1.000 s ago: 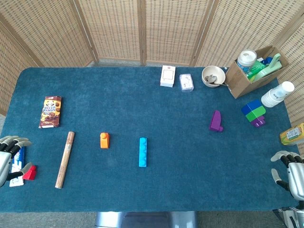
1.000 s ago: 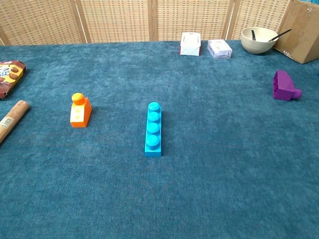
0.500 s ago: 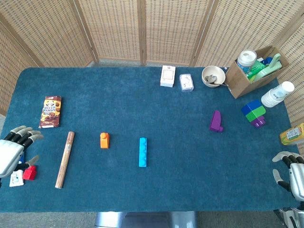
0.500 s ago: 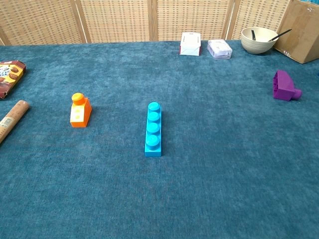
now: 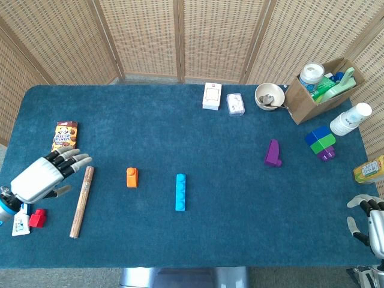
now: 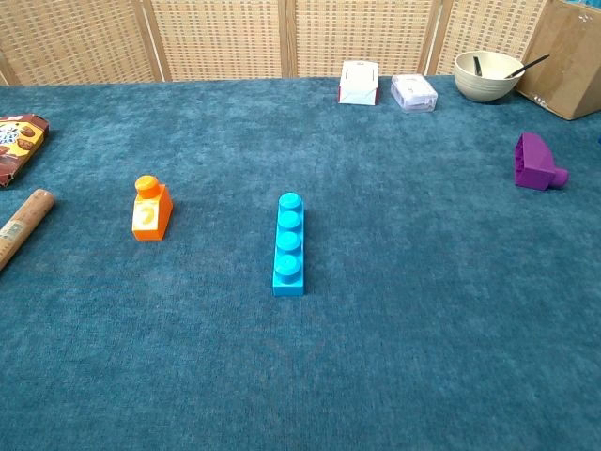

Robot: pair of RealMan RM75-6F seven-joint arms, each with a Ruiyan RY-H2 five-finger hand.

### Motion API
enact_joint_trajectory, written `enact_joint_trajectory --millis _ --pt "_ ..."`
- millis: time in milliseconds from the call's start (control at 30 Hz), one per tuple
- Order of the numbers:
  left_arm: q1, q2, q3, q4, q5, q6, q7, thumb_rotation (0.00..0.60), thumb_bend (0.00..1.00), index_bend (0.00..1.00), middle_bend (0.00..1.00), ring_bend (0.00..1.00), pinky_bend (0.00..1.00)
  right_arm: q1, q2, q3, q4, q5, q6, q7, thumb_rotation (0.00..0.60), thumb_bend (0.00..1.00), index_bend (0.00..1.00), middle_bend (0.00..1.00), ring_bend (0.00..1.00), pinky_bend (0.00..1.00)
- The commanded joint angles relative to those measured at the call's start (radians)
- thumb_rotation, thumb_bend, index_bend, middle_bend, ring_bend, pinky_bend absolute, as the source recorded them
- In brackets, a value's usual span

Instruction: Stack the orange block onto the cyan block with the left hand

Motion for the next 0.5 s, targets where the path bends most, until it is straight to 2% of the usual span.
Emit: enact_joint_trajectory --millis 33,333,500 --pt "-0.039 -0.013 0.017 0.021 0.020 -0.026 -0.010 0.600 0.30 0.08 0.20 0.17 0.18 -0.006 0.003 0.001 -0.008 0.002 0.008 -0.008 0.600 0.32 0.45 0.39 0.32 0.39" --pt "-0.138 -0.041 0.042 0.054 0.052 -0.072 -0.021 0.600 0.30 0.16 0.20 0.17 0.16 -0.020 0.003 0.003 -0.019 0.012 0.024 -0.022 0.600 0.32 0.45 0.39 0.32 0.39" --pt "-0.170 -0.055 0.057 0.067 0.047 -0.102 -0.014 0.600 0.30 0.20 0.18 0.13 0.12 -0.026 0.012 0.006 -0.031 0.015 0.034 -0.033 0.600 0.32 0.45 0.39 0.32 0.39"
